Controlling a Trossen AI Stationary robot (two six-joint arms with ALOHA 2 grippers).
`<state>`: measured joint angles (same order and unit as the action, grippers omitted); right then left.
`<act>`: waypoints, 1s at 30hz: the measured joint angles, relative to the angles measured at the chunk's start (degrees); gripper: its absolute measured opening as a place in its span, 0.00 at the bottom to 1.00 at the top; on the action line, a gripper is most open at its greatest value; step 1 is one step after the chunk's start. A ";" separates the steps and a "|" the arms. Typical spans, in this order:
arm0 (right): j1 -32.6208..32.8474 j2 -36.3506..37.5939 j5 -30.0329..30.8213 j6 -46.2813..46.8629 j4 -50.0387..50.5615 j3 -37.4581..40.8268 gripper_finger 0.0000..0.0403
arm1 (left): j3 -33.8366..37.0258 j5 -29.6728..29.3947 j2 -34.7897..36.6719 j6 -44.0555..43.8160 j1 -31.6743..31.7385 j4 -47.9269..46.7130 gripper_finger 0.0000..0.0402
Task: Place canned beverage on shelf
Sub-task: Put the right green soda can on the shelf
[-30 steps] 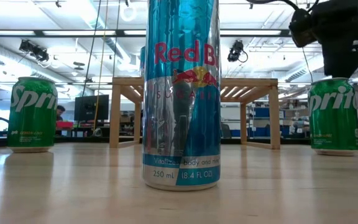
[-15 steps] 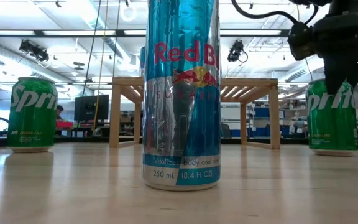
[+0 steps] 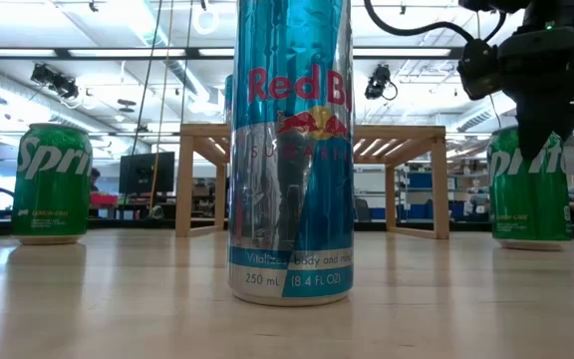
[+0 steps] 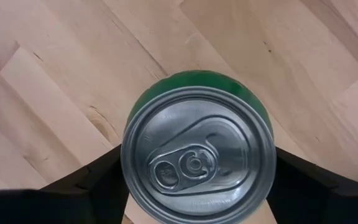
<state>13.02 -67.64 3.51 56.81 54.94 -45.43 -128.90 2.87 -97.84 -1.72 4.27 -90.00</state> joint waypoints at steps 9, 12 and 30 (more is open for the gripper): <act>-0.02 -0.28 -1.15 -0.58 2.25 -2.32 0.76 | 0.00 0.00 0.00 -0.02 0.00 0.01 0.78; -0.04 -0.24 -1.95 -1.04 4.49 -4.34 0.76 | 0.00 0.00 0.00 -0.02 -0.02 -0.02 0.78; -7.16 -0.17 1.42 -9.98 24.10 -30.44 0.76 | 0.00 0.04 0.00 2.31 0.97 -0.02 0.78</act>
<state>5.86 -67.81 4.93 46.84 79.04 -75.87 -128.90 2.92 -97.84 0.59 5.25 -90.02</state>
